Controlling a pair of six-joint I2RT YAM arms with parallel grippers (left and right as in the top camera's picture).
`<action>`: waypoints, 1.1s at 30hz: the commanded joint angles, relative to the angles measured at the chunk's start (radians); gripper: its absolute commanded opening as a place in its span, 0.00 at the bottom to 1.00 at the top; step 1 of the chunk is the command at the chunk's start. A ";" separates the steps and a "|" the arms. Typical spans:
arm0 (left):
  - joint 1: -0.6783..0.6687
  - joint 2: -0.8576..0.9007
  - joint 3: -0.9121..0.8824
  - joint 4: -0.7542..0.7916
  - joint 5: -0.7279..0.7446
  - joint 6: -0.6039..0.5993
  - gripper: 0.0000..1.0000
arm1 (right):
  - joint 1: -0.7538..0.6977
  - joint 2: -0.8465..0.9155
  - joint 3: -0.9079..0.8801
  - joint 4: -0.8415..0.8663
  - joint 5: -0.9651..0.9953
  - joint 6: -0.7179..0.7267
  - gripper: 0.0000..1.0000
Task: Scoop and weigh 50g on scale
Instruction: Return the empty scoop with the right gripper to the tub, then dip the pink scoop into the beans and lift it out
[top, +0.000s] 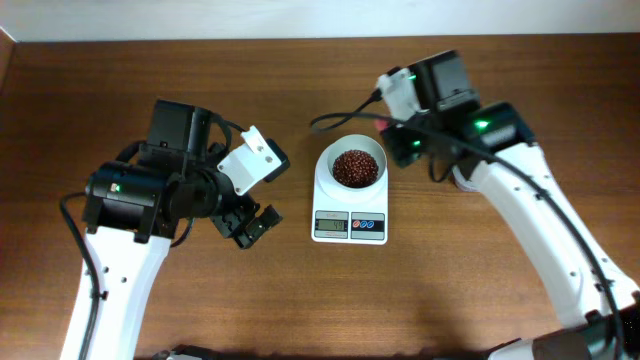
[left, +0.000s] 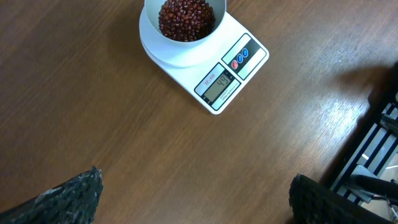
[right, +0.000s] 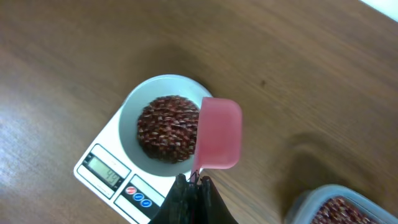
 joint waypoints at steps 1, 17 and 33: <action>0.005 -0.011 0.018 0.002 -0.004 0.015 0.99 | -0.148 -0.053 0.023 -0.034 -0.047 0.007 0.04; 0.005 -0.011 0.018 0.002 -0.004 0.015 0.99 | -0.615 0.167 -0.077 -0.037 -0.124 0.006 0.04; 0.005 -0.011 0.018 0.002 -0.003 0.015 0.99 | -0.630 0.308 -0.097 -0.027 -0.303 -0.017 0.04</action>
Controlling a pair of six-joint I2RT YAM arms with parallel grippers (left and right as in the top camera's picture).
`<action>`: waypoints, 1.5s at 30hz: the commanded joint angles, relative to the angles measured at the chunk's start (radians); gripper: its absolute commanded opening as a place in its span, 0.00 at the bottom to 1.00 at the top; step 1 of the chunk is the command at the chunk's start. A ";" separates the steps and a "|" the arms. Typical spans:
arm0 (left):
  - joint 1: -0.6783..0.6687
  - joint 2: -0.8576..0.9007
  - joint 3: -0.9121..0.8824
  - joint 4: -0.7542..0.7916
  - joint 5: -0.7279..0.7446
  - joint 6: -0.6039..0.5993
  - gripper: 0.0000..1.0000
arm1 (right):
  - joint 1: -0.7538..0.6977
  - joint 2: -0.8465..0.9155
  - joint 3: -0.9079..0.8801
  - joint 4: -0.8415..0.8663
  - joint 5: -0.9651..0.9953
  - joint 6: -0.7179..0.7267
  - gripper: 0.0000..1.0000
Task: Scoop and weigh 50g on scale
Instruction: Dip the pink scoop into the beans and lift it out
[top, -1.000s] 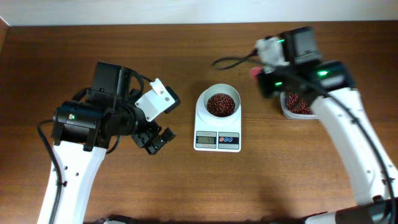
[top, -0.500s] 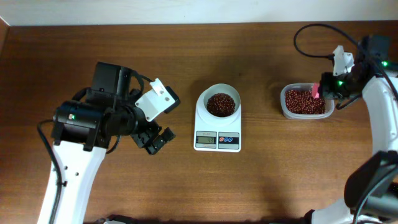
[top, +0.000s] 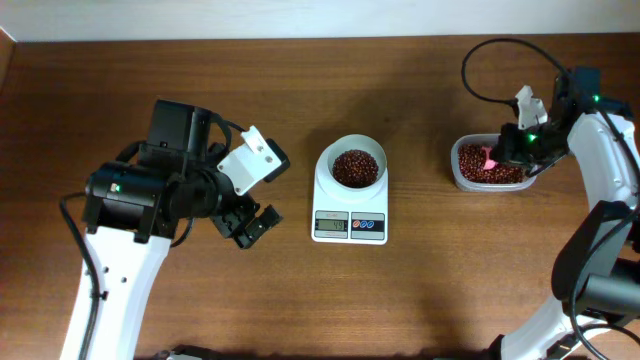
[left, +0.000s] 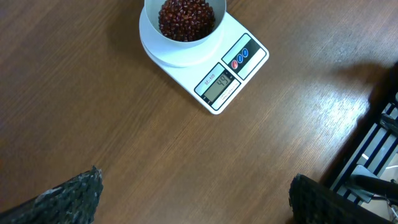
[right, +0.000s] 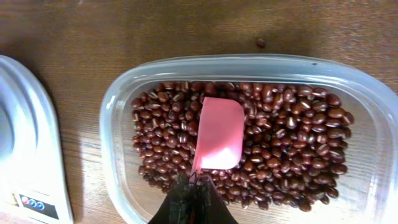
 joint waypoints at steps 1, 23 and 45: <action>0.005 -0.011 0.018 0.002 -0.003 0.015 0.99 | -0.022 0.008 -0.035 0.023 -0.075 -0.015 0.04; 0.005 -0.011 0.018 0.002 -0.004 0.015 0.99 | -0.333 0.008 -0.058 -0.128 -0.631 -0.166 0.04; 0.005 -0.011 0.018 0.002 -0.004 0.015 0.99 | -0.021 0.008 -0.058 -0.266 -0.846 -0.239 0.04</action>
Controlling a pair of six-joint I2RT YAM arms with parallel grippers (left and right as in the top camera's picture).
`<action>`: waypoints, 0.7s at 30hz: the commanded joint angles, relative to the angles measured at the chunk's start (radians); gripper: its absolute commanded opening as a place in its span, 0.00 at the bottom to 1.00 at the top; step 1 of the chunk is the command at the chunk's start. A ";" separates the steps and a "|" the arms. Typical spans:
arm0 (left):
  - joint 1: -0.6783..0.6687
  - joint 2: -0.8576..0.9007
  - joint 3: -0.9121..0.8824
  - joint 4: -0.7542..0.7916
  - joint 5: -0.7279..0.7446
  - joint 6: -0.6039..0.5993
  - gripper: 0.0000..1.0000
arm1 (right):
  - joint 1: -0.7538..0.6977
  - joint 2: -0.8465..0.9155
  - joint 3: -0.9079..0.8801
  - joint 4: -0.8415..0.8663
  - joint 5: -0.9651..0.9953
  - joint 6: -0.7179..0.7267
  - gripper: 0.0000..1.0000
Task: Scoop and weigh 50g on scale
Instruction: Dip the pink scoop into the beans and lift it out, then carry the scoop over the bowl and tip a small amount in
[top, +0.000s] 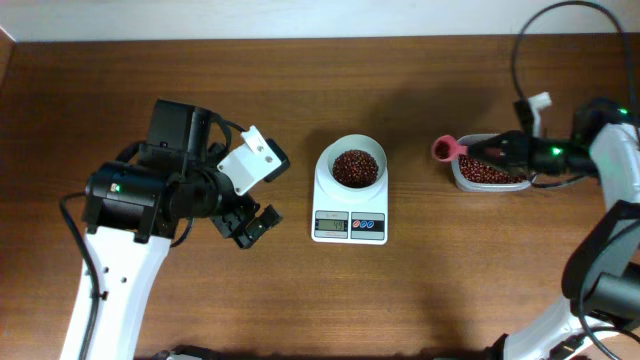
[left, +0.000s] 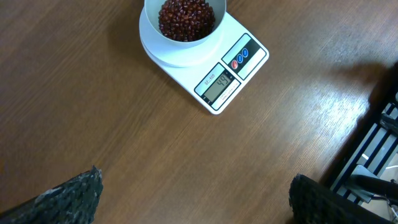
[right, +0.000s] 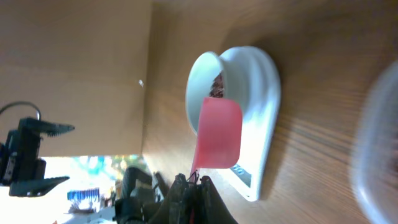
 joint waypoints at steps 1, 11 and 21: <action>0.005 -0.011 0.018 0.002 -0.004 0.015 0.99 | 0.084 0.008 -0.007 0.000 -0.032 -0.016 0.04; 0.005 -0.011 0.018 0.002 -0.004 0.015 0.99 | 0.278 0.008 -0.007 0.091 -0.032 0.047 0.04; 0.005 -0.011 0.018 0.002 -0.004 0.015 0.99 | 0.341 0.005 0.010 0.248 0.170 0.135 0.04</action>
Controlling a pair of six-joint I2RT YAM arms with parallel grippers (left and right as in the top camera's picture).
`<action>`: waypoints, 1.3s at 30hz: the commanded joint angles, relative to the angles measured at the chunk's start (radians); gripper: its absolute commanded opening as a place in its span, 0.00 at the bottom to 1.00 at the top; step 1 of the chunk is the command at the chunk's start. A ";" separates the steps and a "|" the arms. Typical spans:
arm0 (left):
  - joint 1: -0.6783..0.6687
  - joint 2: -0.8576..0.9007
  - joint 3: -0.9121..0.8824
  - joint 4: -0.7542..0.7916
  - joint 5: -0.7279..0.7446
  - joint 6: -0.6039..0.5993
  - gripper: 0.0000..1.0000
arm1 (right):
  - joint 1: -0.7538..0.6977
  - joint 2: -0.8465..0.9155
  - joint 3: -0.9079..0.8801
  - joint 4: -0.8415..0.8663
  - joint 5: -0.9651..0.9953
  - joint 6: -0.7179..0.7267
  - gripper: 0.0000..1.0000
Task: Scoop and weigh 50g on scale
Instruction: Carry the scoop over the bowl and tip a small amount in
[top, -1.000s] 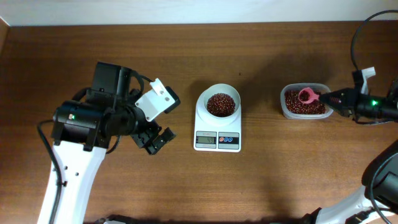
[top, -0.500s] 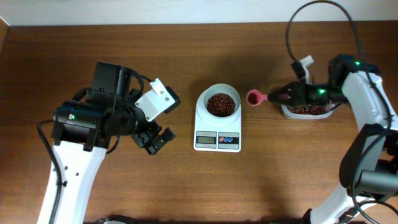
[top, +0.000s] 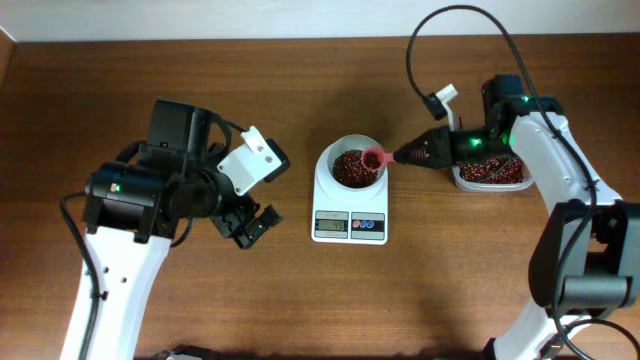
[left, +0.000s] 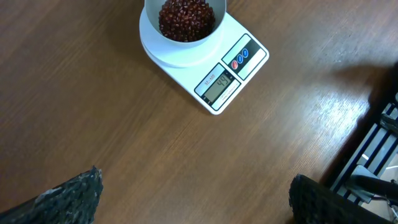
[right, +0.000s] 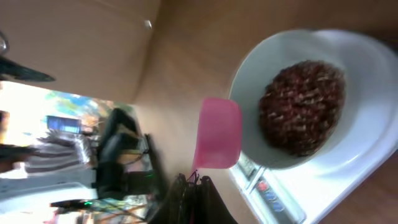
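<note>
A white scale (top: 350, 222) sits mid-table with a white bowl (top: 350, 166) of red beans on its platform; its display (left: 216, 85) is lit. My right gripper (top: 412, 156) is shut on the handle of a pink scoop (top: 376, 159), whose cup hangs at the bowl's right rim. In the right wrist view the pink scoop (right: 217, 133) lies beside the bowl (right: 298, 115). My left gripper (top: 248, 228) stands open over bare table left of the scale, nothing between its fingers (left: 68, 196).
A clear tub of red beans (top: 490, 172) stands to the right of the scale, under my right arm. Wood table all round; a pale wall runs along the back edge.
My right gripper has carried the pink scoop leftward from beside the bean tub to the right rim of the bowl on the scale. The left arm has not moved.
The scoop was first held over the bowl on the scale. Then it was down in the bean tub at the right. Then it was lifted just left of the tub, and now it is at the bowl's rim. My left gripper stayed open and still throughout.
</note>
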 joint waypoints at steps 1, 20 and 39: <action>0.005 -0.011 0.018 0.002 -0.004 0.015 0.99 | 0.026 0.005 0.022 0.031 0.123 0.061 0.04; 0.005 -0.011 0.018 0.002 -0.004 0.015 0.99 | 0.063 0.000 0.072 0.053 0.039 0.026 0.04; 0.005 -0.011 0.018 0.002 -0.004 0.015 0.99 | -0.025 0.000 0.072 0.053 -0.091 0.033 0.04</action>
